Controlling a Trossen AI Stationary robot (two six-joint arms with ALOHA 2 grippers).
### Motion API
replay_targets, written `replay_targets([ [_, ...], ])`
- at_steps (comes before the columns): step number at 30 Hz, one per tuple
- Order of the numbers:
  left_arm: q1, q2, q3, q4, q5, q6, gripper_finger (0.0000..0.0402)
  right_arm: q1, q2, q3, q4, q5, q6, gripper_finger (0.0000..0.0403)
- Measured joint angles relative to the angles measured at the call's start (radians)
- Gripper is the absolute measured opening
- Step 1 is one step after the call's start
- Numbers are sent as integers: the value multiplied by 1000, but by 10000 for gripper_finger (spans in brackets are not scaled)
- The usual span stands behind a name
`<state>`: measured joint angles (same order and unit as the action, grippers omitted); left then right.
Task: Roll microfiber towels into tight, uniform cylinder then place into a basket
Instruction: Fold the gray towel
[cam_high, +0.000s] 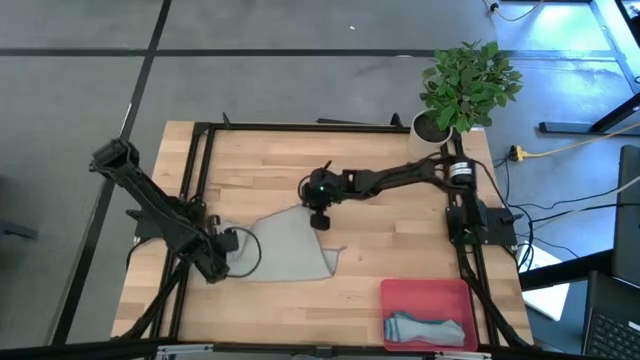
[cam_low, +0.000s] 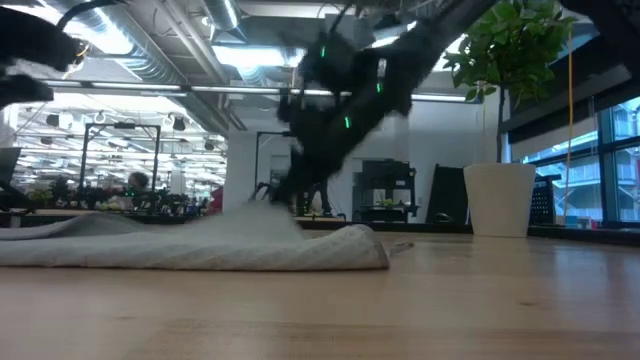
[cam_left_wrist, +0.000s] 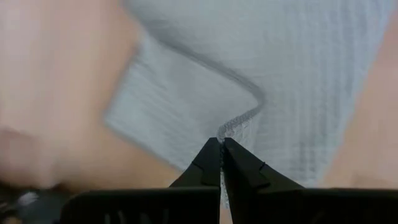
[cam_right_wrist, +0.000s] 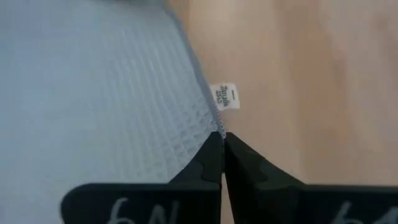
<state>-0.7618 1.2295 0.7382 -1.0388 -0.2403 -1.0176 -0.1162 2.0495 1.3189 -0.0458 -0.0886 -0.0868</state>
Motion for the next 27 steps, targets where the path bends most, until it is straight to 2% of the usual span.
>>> replay_targets([
  [6, 53, -44, 102, -229, -209, -54, 0, 0, -113, 67, -131, 32, -56, 5],
  [13, 155, -52, 288, -515, -450, -100, 0, -1, -256, 147, -338, 248, -81, 7],
  [21, 352, -74, 478, -531, -687, 27, 0, -1, -390, 173, -488, 454, -82, 6],
  [27, 545, -78, 616, -523, -776, 226, 0, -1, -488, 174, -547, 564, -86, 6],
])
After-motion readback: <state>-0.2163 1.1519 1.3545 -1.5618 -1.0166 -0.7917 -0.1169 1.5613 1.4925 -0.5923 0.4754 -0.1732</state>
